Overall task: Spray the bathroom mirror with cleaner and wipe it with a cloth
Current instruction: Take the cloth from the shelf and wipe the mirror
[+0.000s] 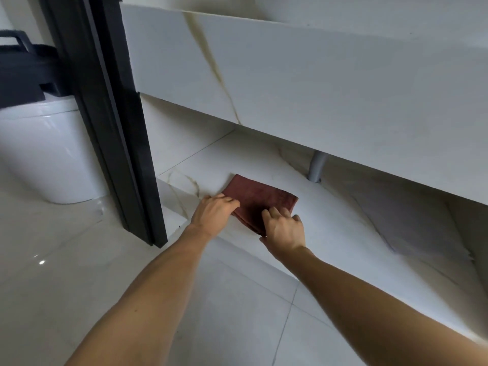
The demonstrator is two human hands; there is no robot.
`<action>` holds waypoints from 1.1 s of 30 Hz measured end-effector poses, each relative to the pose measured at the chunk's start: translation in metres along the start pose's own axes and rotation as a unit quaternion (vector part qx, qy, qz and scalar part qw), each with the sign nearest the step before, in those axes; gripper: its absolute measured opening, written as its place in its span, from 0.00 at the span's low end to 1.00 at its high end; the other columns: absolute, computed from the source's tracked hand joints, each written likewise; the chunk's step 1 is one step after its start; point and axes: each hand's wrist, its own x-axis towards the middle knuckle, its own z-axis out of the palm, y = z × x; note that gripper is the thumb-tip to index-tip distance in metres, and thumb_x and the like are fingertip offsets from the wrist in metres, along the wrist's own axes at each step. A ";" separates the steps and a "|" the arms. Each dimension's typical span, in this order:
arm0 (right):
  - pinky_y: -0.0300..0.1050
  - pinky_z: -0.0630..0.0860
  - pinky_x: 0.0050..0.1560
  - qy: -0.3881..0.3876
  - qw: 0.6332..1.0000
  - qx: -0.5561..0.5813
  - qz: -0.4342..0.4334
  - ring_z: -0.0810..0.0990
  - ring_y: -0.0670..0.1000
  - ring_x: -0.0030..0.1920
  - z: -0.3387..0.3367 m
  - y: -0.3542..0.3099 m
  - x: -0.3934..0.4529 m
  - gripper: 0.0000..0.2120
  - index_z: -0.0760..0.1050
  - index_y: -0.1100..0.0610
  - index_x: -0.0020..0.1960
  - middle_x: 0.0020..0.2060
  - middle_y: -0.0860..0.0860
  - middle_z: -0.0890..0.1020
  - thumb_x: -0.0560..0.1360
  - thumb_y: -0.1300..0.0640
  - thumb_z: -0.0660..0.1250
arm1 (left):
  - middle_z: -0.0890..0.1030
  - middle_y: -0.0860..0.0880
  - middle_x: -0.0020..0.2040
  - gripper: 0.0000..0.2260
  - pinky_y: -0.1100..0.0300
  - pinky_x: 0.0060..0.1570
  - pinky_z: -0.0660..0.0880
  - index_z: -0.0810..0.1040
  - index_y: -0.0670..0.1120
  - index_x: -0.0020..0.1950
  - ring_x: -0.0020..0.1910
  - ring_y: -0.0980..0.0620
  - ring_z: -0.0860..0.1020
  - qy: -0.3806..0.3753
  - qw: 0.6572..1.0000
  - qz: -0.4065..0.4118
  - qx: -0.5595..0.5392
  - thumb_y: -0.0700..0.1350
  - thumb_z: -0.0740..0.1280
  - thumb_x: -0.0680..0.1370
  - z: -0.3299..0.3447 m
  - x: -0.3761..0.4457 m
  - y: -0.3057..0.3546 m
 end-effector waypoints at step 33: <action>0.54 0.83 0.42 0.065 0.938 0.320 -0.112 0.84 0.60 0.33 -0.343 -0.127 0.079 0.12 0.76 0.60 0.45 0.34 0.59 0.83 0.80 0.62 0.55 | 0.77 0.51 0.49 0.10 0.48 0.39 0.76 0.78 0.49 0.56 0.52 0.48 0.74 0.174 0.970 -0.166 0.026 0.38 0.60 0.80 -0.356 -0.034 -0.131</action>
